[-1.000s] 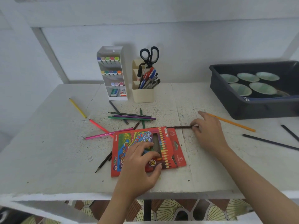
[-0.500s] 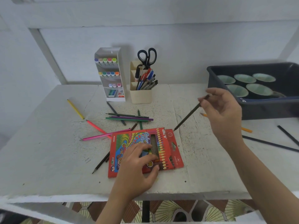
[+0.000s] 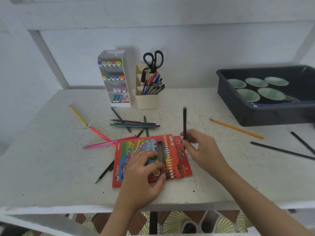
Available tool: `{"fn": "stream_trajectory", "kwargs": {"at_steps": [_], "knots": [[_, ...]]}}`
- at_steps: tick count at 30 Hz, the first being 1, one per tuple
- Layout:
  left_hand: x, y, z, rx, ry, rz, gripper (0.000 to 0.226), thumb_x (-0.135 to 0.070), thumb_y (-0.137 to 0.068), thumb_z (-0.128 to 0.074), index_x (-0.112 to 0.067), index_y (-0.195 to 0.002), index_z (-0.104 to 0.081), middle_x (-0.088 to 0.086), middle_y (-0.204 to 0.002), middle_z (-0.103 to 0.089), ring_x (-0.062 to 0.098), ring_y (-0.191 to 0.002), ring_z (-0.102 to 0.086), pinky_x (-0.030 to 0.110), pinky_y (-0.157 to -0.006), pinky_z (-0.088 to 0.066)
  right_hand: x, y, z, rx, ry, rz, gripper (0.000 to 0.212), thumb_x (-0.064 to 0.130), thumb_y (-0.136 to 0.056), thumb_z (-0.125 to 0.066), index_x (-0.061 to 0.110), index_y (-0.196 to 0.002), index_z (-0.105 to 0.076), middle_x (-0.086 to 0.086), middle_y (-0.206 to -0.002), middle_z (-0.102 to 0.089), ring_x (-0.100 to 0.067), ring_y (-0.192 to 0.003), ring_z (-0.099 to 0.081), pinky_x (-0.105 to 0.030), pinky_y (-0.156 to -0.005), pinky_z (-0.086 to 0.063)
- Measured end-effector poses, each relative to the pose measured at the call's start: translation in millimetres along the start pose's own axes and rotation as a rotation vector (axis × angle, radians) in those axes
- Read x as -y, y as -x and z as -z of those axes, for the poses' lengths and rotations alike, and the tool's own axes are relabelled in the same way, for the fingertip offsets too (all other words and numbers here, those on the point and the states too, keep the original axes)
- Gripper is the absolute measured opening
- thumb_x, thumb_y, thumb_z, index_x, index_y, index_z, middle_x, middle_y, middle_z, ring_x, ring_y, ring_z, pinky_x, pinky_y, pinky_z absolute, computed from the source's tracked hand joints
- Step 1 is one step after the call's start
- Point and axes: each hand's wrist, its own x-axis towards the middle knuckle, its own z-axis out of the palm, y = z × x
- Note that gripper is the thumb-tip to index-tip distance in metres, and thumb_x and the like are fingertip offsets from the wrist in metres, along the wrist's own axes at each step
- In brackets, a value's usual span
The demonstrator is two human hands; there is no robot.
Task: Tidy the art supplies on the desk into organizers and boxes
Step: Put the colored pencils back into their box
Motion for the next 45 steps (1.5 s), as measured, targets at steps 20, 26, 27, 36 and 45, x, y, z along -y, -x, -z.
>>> {"fn": "stream_trajectory", "kwargs": {"at_steps": [20, 26, 27, 36, 45], "knots": [[1.2, -0.5, 0.2, 0.018, 0.014, 0.016, 0.023, -0.042, -0.074, -0.057, -0.028, -0.087, -0.070, -0.012, -0.112, -0.058, 0.004, -0.111, -0.047, 0.021, -0.096, -0.027, -30.5, 24.2, 34.3, 0.259, 0.381, -0.191, 0.011, 0.019, -0.089, -0.059, 0.030, -0.090, -0.061, 0.017, -0.084, -0.051, 0.000, -0.077, -0.047, -0.015, -0.068, -0.036], [0.0, -0.9, 1.2, 0.031, -0.009, 0.030, 0.036, -0.042, -0.074, -0.056, -0.027, -0.105, -0.067, -0.013, -0.117, -0.055, 0.008, -0.116, -0.046, 0.024, -0.100, -0.028, -25.5, 21.6, 26.2, 0.287, 0.417, -0.035, 0.014, 0.021, -0.089, -0.058, 0.034, -0.091, -0.063, 0.017, -0.087, -0.054, -0.001, -0.084, -0.046, -0.022, -0.088, -0.029], [-0.3, -0.6, 1.3, 0.034, -0.017, 0.030, 0.038, -0.042, -0.074, -0.056, -0.027, -0.106, -0.067, -0.012, -0.118, -0.055, 0.008, -0.117, -0.046, 0.025, -0.101, -0.028, -23.7, 21.9, 22.4, 0.295, 0.431, -0.002, 0.014, 0.023, -0.091, -0.057, 0.036, -0.092, -0.063, 0.017, -0.090, -0.055, -0.001, -0.087, -0.045, -0.022, -0.090, -0.026], [0.4, 0.3, 1.5, 0.049, -0.037, 0.034, 0.031, -0.042, -0.074, -0.059, -0.024, -0.097, -0.071, -0.008, -0.119, -0.057, 0.010, -0.116, -0.047, 0.026, -0.100, -0.027, -5.9, 40.2, -9.1, 0.055, 0.432, 0.059, 0.022, 0.022, -0.087, -0.064, 0.023, -0.108, -0.069, 0.000, -0.118, -0.061, -0.018, -0.112, -0.054, -0.046, -0.106, -0.027], [1.2, 1.0, 1.1, 0.061, -0.055, 0.036, 0.038, -0.047, -0.076, -0.053, -0.025, -0.102, -0.069, -0.008, -0.120, -0.057, 0.011, -0.117, -0.047, 0.029, -0.100, -0.030, -7.3, 72.5, -23.1, 0.254, 0.613, -0.267, 0.067, 0.051, -0.095, -0.006, 0.014, -0.151, 0.004, -0.002, -0.159, 0.008, -0.009, -0.142, 0.018, -0.045, -0.104, 0.030]]}}
